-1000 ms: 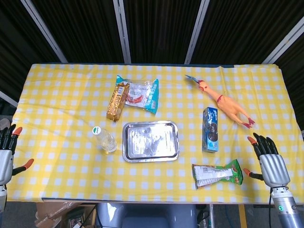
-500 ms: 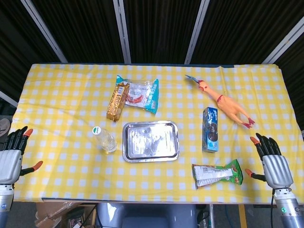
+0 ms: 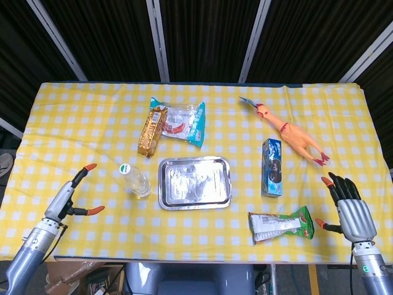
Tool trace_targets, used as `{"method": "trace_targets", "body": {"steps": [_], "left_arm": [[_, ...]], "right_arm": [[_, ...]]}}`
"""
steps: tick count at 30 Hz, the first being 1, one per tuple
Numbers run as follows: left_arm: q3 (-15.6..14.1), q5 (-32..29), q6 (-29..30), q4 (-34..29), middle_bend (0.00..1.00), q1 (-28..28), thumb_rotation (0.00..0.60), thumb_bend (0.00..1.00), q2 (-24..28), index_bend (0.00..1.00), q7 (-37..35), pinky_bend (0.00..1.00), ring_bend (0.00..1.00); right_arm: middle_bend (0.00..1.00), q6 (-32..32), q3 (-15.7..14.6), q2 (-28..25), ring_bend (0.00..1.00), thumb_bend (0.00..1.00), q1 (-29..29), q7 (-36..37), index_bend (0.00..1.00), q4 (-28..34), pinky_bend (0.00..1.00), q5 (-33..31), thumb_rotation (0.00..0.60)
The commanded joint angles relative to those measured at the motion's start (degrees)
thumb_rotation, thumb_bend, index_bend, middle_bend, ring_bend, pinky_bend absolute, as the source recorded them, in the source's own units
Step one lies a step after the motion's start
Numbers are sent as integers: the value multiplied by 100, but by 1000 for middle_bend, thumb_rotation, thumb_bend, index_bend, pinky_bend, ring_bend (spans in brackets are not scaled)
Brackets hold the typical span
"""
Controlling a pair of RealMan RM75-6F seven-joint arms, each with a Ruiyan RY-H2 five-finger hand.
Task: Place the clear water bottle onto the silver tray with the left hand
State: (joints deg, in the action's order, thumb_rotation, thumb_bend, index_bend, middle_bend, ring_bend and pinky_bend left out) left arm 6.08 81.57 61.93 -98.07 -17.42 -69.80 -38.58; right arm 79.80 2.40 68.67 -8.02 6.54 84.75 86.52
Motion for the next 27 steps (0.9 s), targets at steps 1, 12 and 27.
{"method": "trace_targets", "body": {"steps": [1, 12, 27], "left_arm": [[248, -474, -503, -33, 44, -538, 600, 145, -436, 78, 320, 23, 0], [425, -1245, -757, 440, 52, -934, 600, 151, -1341, 89, 1202, 23, 0], [470, -1476, -675, 823, 246, -1083, 600, 360, -1999, 272, 1693, 24, 0]], "right_arm": [[0, -8, -3, -10, 13, 50, -2, 35, 111, 1, 0, 0, 600], [0, -29, -11, -64, 12, 49, -4, 154, 111, 33, 0, 3, 600], [0, -122, -39, -100, 13, 49, -25, 110, 110, 91, 0, -19, 600]]}}
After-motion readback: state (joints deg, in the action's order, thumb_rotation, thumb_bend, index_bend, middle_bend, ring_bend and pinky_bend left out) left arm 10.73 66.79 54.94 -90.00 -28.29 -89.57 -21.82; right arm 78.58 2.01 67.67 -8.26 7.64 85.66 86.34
